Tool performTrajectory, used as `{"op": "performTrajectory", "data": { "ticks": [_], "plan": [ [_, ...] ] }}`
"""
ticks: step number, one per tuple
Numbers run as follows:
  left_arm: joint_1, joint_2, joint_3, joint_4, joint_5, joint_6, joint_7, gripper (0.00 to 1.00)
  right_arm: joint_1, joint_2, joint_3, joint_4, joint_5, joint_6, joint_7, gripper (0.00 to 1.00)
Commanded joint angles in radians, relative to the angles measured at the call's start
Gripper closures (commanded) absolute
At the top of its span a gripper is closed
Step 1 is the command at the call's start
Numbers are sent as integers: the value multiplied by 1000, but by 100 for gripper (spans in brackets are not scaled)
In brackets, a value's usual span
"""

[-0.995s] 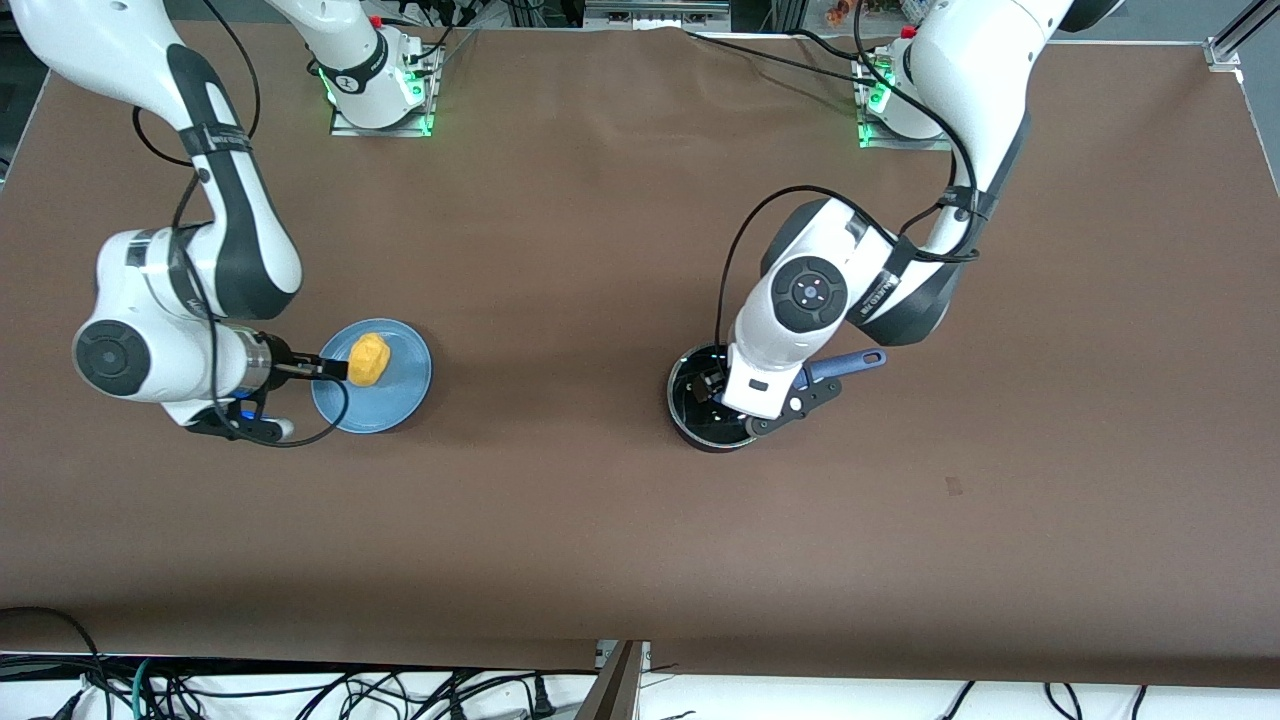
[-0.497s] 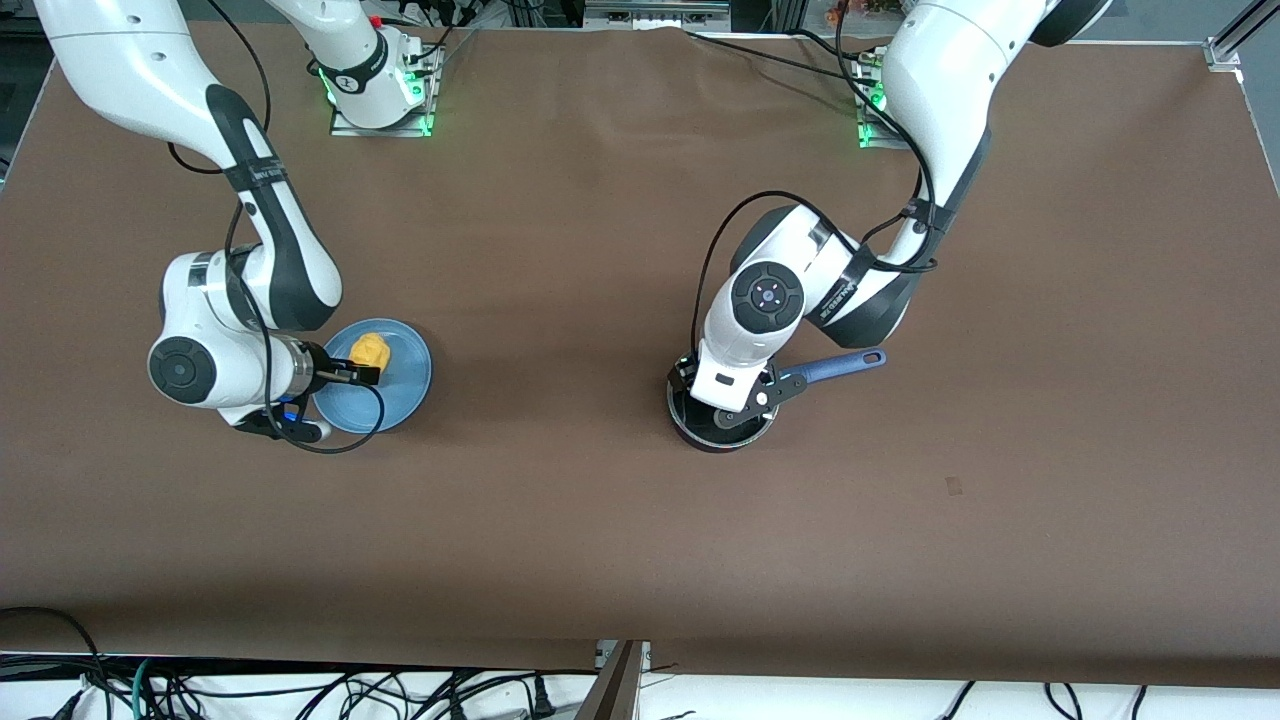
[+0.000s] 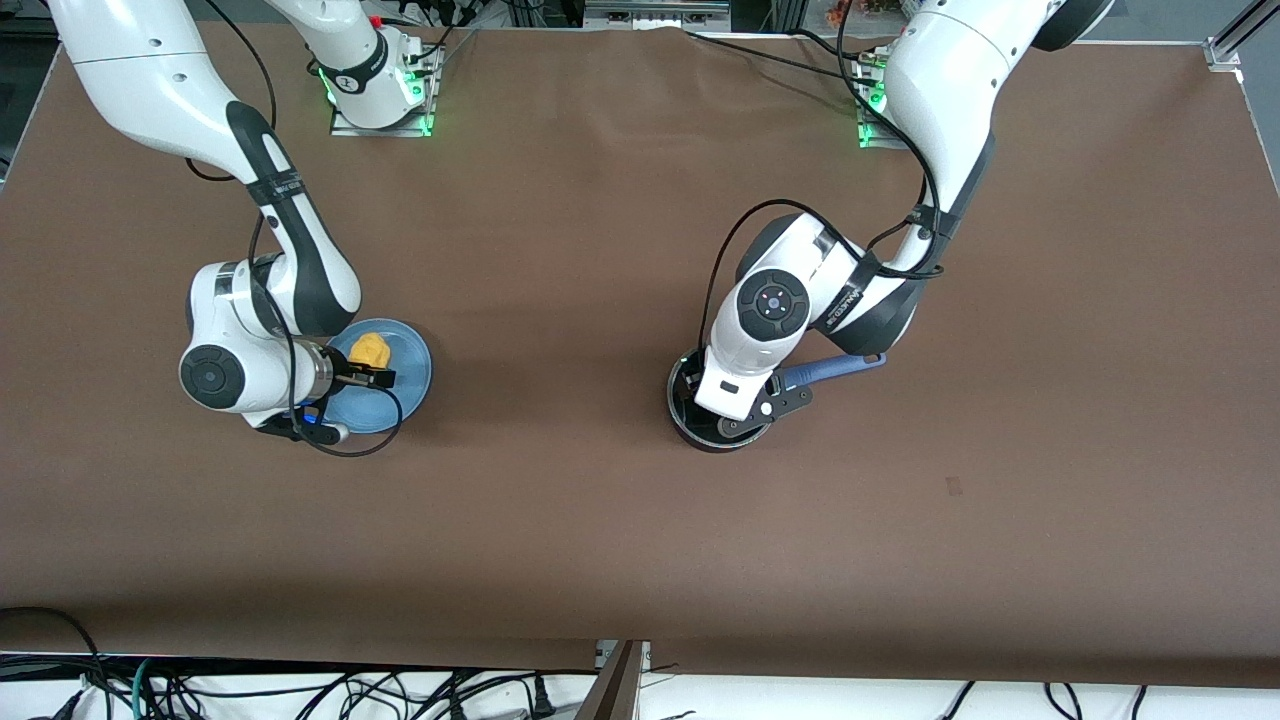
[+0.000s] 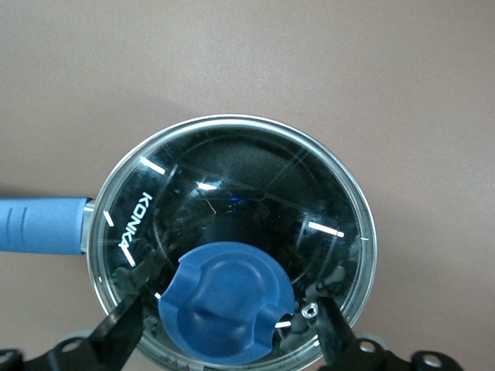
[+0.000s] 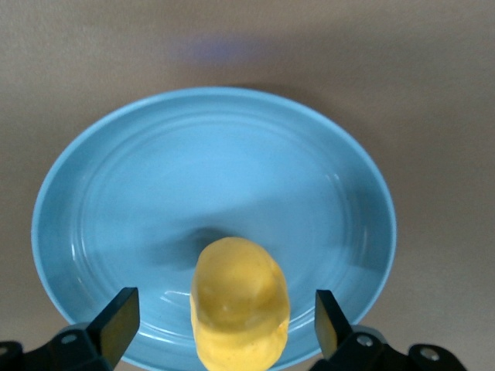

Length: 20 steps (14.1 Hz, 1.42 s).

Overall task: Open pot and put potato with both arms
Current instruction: 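Grasp the lid knob with the left gripper while the right gripper grasps the potato, then lift the lid aside with the left gripper while the right gripper carries the potato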

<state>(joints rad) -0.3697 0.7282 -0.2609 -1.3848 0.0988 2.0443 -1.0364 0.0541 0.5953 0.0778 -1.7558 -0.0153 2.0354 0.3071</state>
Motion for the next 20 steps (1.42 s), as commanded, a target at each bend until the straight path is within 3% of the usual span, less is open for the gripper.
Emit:
{"op": "performTrajectory", "data": {
  "ticks": [1, 3, 4, 5, 7, 8, 9, 15, 18, 20],
  "plan": [
    [-9, 10, 2, 20, 32, -7, 9, 30, 1, -14, 2, -37, 5, 20, 10, 0],
    [-9, 11, 2, 20, 30, -6, 10, 49, 1, -17, 3, -50, 5, 19, 3, 1],
    [-11, 13, 2, 13, 32, -6, 10, 58, 1, -17, 3, -50, 5, 17, 3, 9],
    [-11, 11, 3, 10, 32, -7, 12, 70, 1, -17, 3, -50, 5, 16, 1, 26],
    [-3, 2, 2, 12, 32, -16, 15, 99, 1, -18, 2, -47, 5, 14, 1, 49],
    [-2, 0, 2, 10, 32, -18, 15, 100, 1, -19, 2, -47, 5, 14, 1, 58],
    [0, -9, 2, 9, 30, -21, 15, 100, 1, -19, 2, -45, 5, 14, 1, 59],
    [32, -127, -15, 18, 13, -186, 22, 100, 1, -34, 3, -15, 5, 13, -3, 59],
    [90, -200, -20, 20, -51, -279, 148, 100, 1, -61, 19, 59, 1, -53, -13, 60],
    [173, -236, -23, 21, -86, -346, 272, 100, 1, -69, 65, 123, 9, -115, 12, 61]
  ]
}}
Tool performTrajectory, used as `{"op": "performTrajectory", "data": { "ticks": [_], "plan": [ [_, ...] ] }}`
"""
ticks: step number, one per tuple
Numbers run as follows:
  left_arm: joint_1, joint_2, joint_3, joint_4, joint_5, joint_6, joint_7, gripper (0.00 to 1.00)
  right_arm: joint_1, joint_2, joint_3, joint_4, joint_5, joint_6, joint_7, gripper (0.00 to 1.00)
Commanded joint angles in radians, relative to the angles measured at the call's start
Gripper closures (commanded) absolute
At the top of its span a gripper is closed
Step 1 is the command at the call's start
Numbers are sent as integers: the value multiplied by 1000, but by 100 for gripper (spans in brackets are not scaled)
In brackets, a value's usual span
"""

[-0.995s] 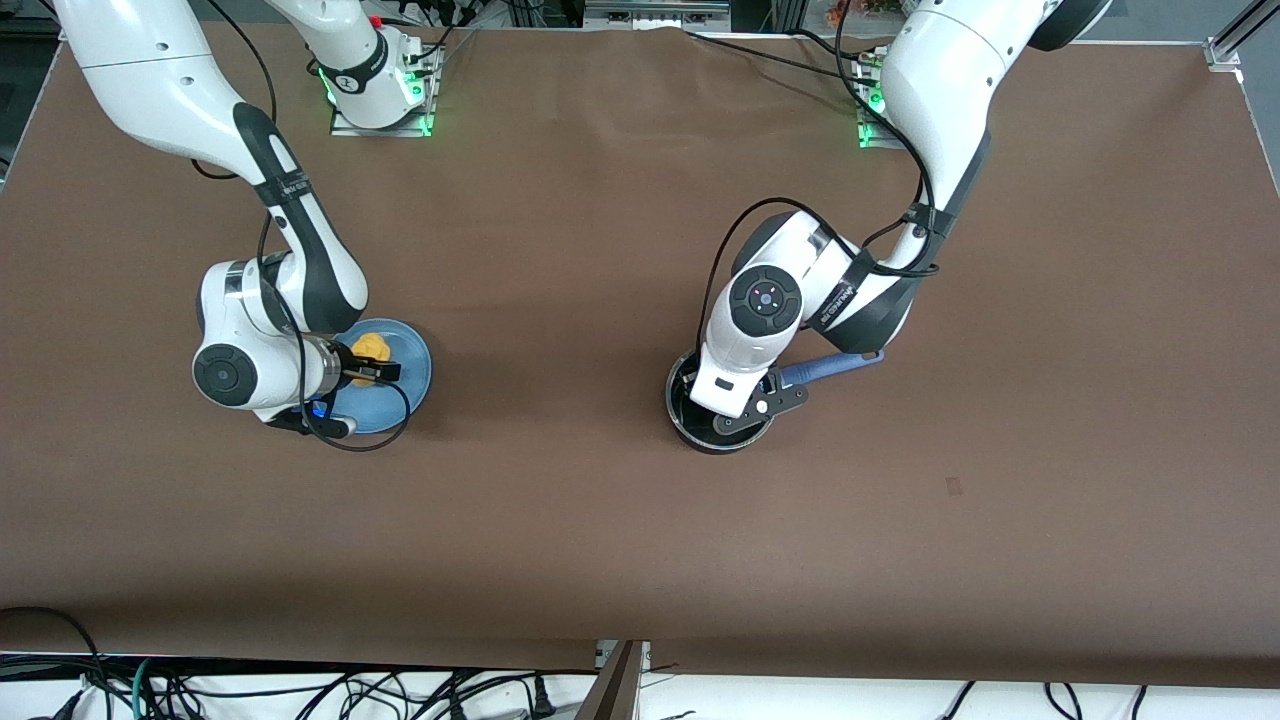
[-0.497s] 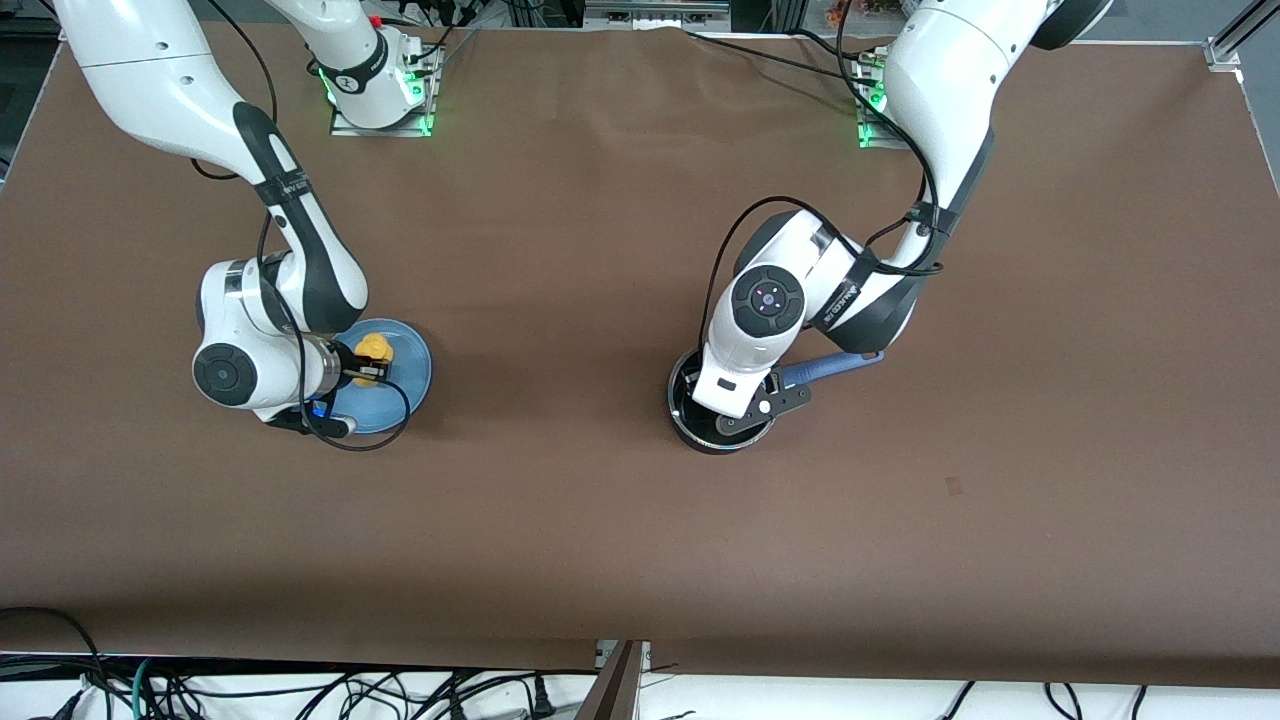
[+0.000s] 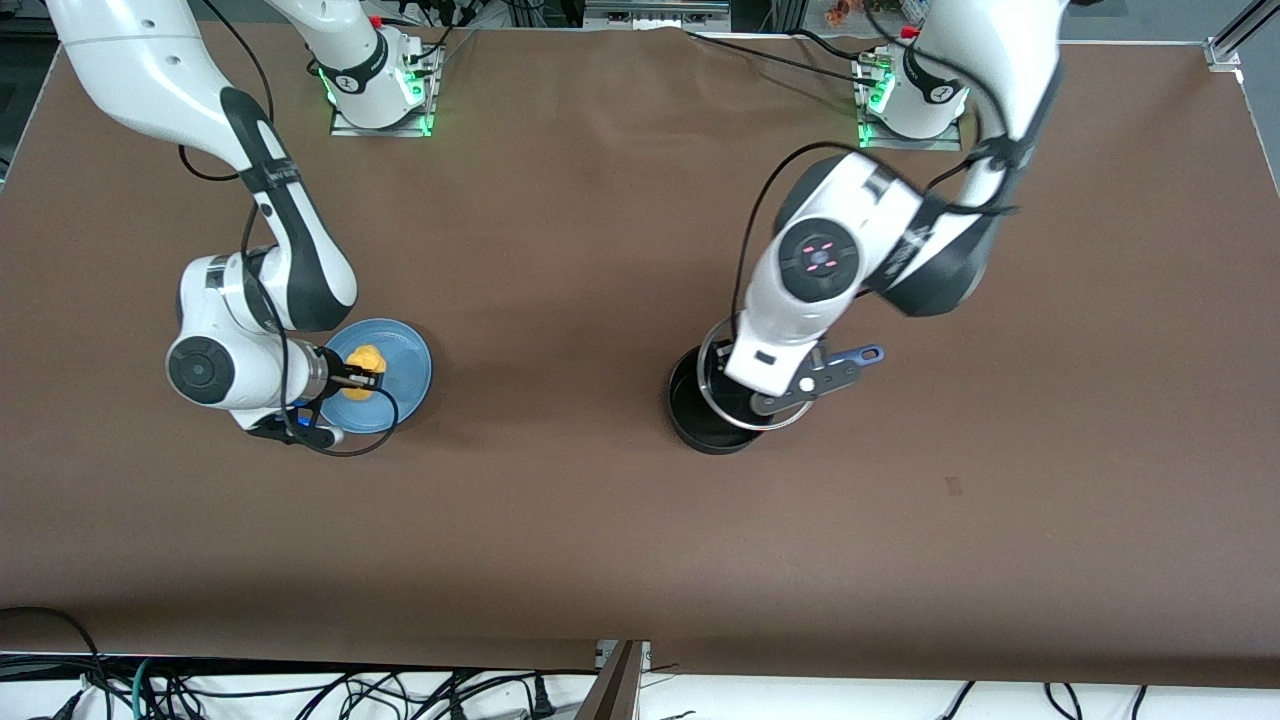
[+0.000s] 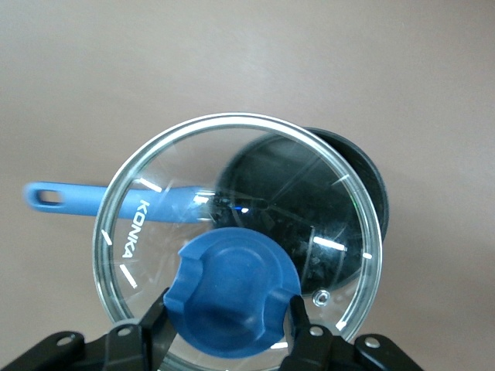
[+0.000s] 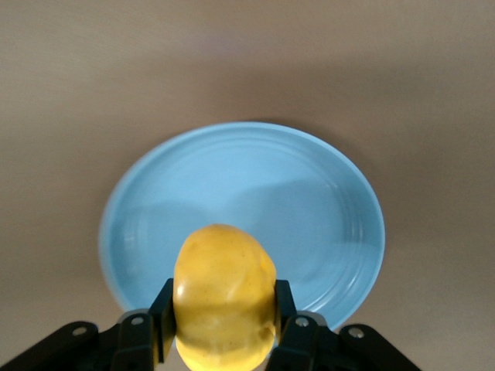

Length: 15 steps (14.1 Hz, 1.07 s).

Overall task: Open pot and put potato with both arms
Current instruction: 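Lift the lid aside with the left gripper while the right gripper carries the potato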

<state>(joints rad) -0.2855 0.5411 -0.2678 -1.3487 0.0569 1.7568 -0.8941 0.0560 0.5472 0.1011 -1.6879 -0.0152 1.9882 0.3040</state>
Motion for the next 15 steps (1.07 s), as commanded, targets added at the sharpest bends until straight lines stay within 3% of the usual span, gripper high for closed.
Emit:
{"op": "performTrajectory", "data": {
  "ticks": [1, 5, 7, 10, 13, 15],
  "plan": [
    [124, -67, -15, -15, -51, -86, 199, 100, -1, -26, 72, 66, 11, -74, 44, 61],
    [299, -151, -8, -30, -31, -210, 548, 100, 19, -26, 224, 109, 9, -58, 206, 61],
    [391, -177, -7, -58, -6, -223, 729, 100, 85, -10, 253, 146, 9, -31, 289, 61],
    [465, -219, -8, -134, 53, -211, 817, 100, 198, 23, 258, 158, 8, 88, 429, 61],
    [547, -243, -10, -234, 95, -114, 918, 100, 281, 63, 258, 168, 9, 223, 516, 61],
    [612, -295, -8, -405, 95, 87, 1006, 100, 347, 109, 258, 223, 8, 267, 561, 61]
  ]
}}
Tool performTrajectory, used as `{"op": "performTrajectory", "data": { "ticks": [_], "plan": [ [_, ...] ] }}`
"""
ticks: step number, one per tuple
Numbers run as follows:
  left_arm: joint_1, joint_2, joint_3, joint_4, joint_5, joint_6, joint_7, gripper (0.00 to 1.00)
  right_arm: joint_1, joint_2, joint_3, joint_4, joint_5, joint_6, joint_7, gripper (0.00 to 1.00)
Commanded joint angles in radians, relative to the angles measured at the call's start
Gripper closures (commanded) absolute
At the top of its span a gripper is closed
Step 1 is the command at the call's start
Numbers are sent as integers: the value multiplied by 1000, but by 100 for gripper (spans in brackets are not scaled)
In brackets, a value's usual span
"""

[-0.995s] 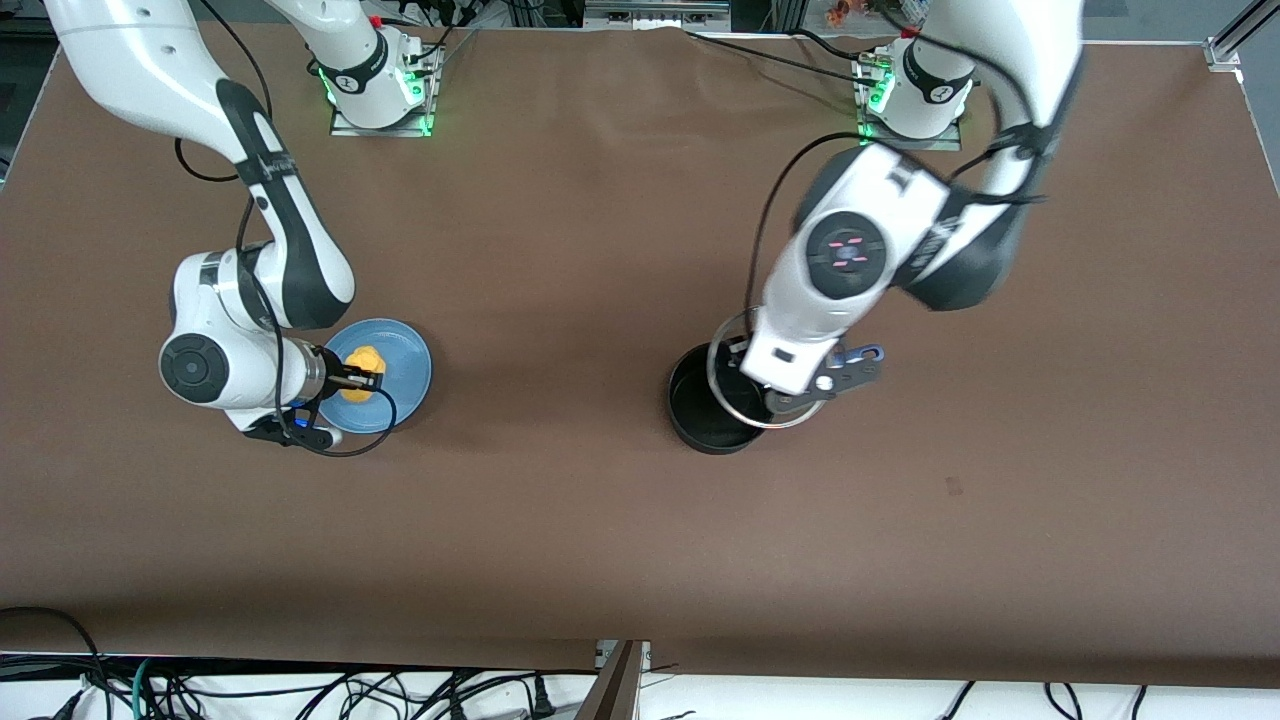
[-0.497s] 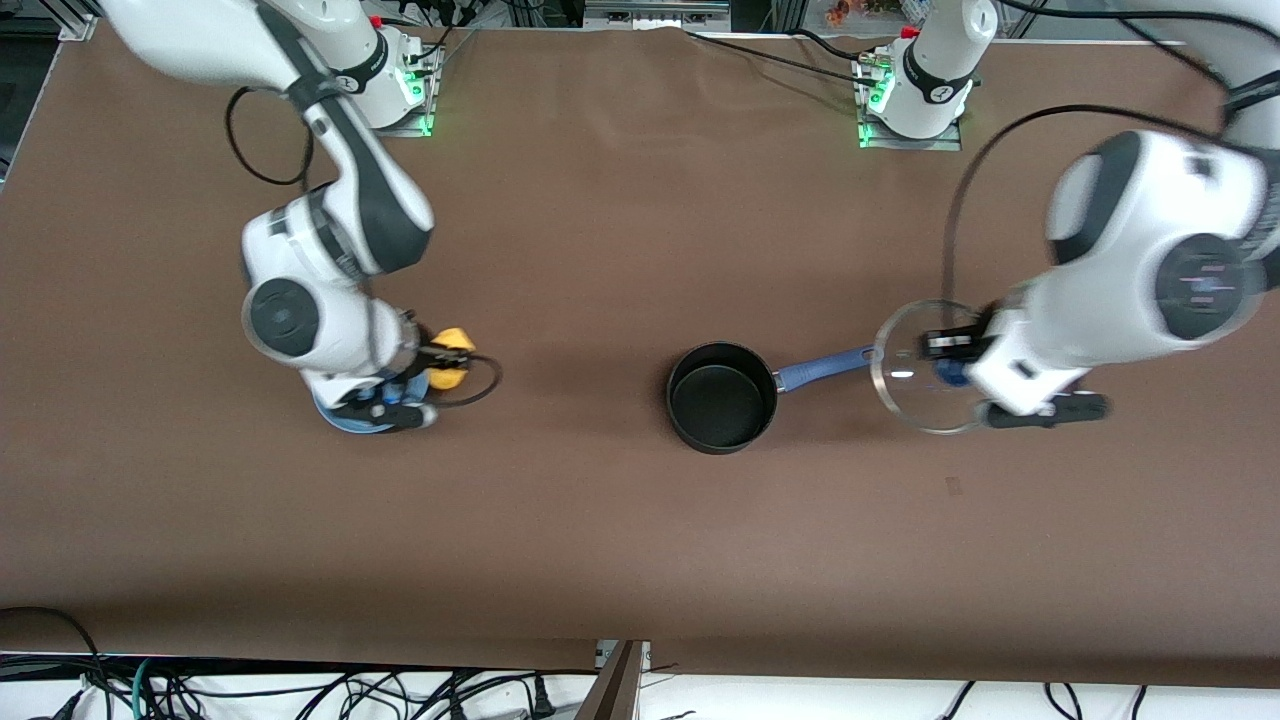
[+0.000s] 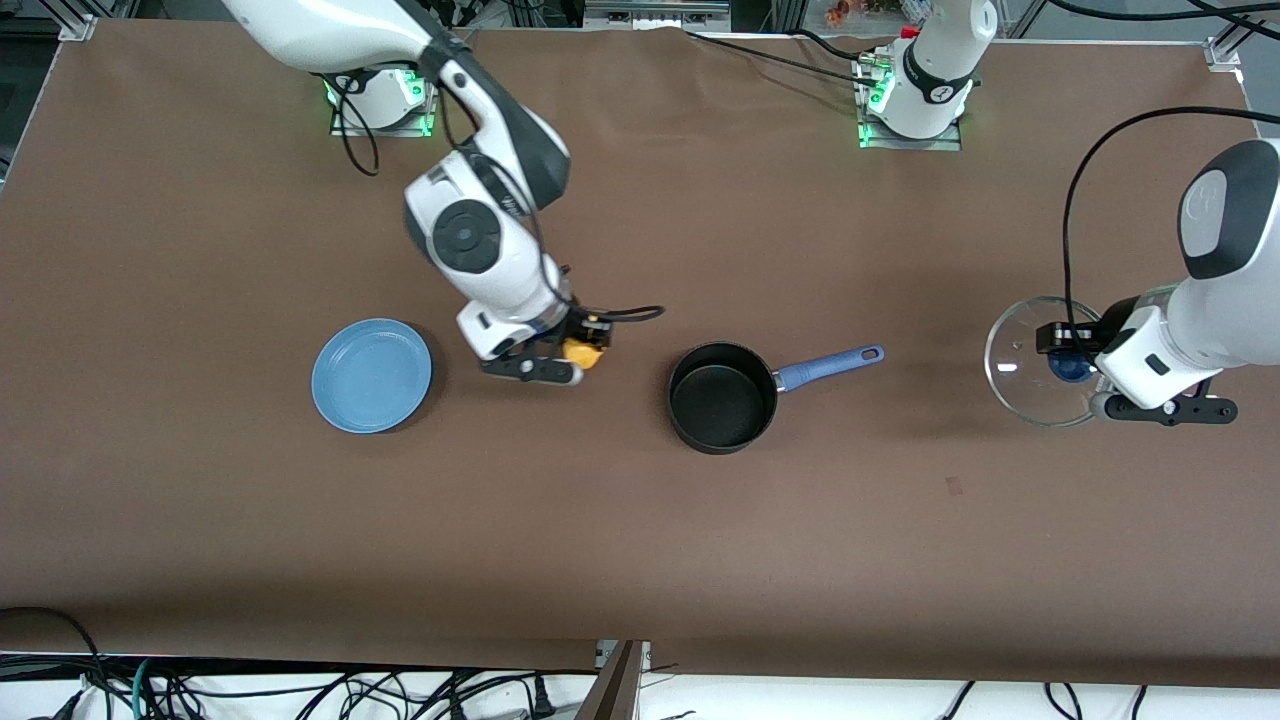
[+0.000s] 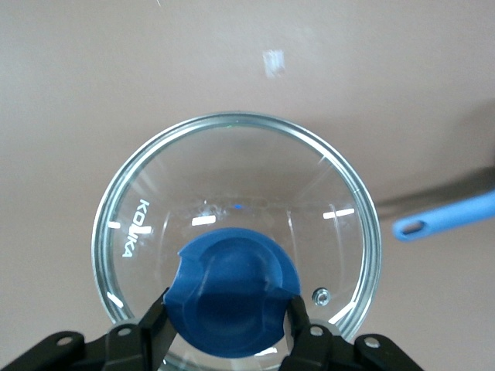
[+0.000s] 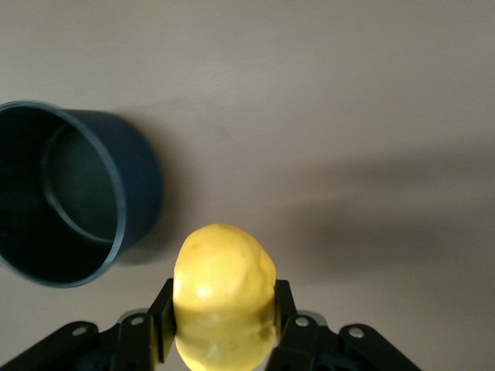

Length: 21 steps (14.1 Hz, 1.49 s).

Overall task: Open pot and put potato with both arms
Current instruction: 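Lift the lid aside with the left gripper while the right gripper carries the potato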

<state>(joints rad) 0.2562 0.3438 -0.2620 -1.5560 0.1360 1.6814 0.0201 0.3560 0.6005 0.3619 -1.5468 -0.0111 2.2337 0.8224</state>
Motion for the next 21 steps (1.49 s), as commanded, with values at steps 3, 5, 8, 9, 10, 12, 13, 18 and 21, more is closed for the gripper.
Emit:
{"op": "performTrajectory", "data": {
  "ticks": [3, 5, 8, 9, 10, 12, 13, 18, 21],
  "plan": [
    [132, -109, -14, -357, 16, 372, 136, 100, 113, 125, -4, 192, 2, 40, 121, 61],
    [149, -101, -11, -427, 37, 499, 169, 100, 123, 150, -4, 229, 2, 64, 126, 61],
    [202, -43, -14, -449, 51, 566, 173, 100, 138, 186, -4, 232, 2, 173, 124, 61],
    [202, -20, -13, -447, 53, 570, 173, 100, 141, 202, -4, 232, 2, 208, 124, 61],
    [213, 12, -13, -447, 51, 586, 173, 100, 143, 215, -4, 232, 2, 246, 124, 61],
    [233, 61, -13, -447, 51, 630, 173, 100, 146, 237, -4, 238, 2, 299, 126, 61],
    [233, 73, -13, -446, 51, 644, 173, 100, 147, 248, -4, 251, 2, 308, 126, 61],
    [221, 106, -17, -434, 50, 653, 164, 100, 170, 309, -4, 346, 2, 308, 126, 61],
    [218, 141, -17, -424, 51, 687, 159, 53, 176, 327, -4, 353, 0, 310, 126, 61]
  ]
}}
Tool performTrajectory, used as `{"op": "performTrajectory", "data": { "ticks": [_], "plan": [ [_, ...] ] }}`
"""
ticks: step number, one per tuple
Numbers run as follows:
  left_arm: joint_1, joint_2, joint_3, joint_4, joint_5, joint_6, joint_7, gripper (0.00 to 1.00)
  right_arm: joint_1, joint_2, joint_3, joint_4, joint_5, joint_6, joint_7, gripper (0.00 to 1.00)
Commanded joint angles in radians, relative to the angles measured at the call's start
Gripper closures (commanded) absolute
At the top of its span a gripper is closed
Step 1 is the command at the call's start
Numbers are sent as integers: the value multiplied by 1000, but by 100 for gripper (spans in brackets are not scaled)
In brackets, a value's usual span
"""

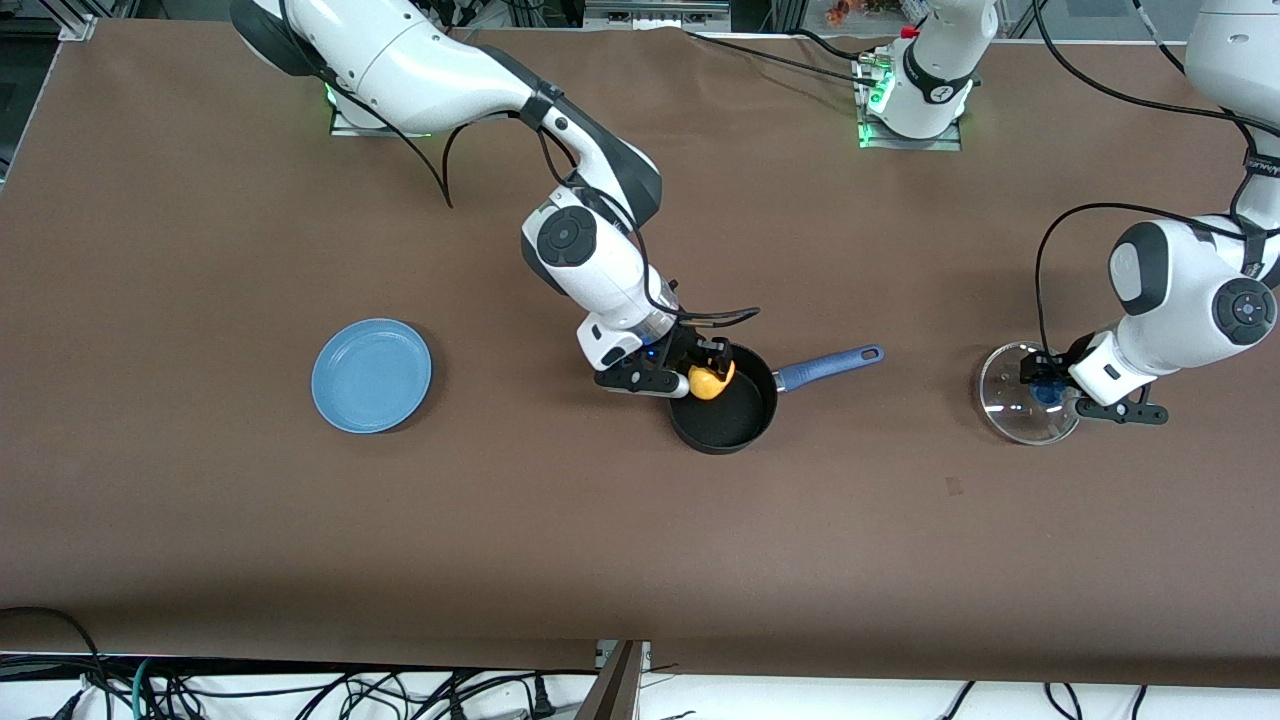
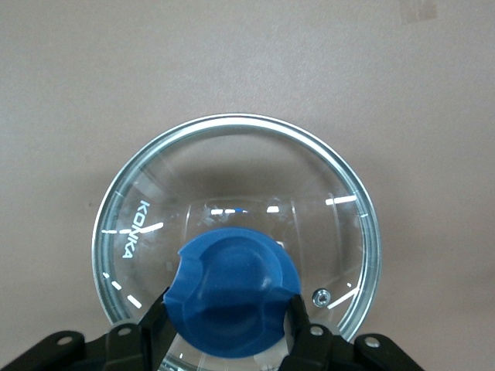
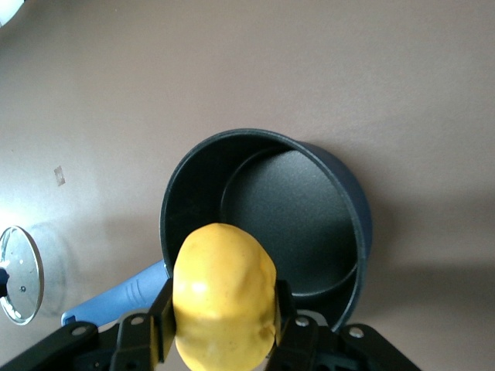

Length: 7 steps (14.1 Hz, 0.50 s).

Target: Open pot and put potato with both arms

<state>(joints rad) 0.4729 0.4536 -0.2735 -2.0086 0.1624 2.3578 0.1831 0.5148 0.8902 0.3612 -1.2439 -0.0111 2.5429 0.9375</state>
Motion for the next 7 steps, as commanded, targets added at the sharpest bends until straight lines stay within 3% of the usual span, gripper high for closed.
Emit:
{"op": "performTrajectory", "data": {
  "ticks": [1, 6, 7],
  "plan": [
    [3, 45, -6, 37, 23, 11, -4, 1, 22, 45, -4, 50, 2, 2, 12, 61],
    [6, 24, -9, 63, 17, -14, -7, 0, 30, 76, -4, 52, 0, 58, 12, 60],
    [3, 1, -10, 65, 14, -32, -7, 0, 33, 81, -4, 52, 0, 71, 12, 50]
  ]
}}
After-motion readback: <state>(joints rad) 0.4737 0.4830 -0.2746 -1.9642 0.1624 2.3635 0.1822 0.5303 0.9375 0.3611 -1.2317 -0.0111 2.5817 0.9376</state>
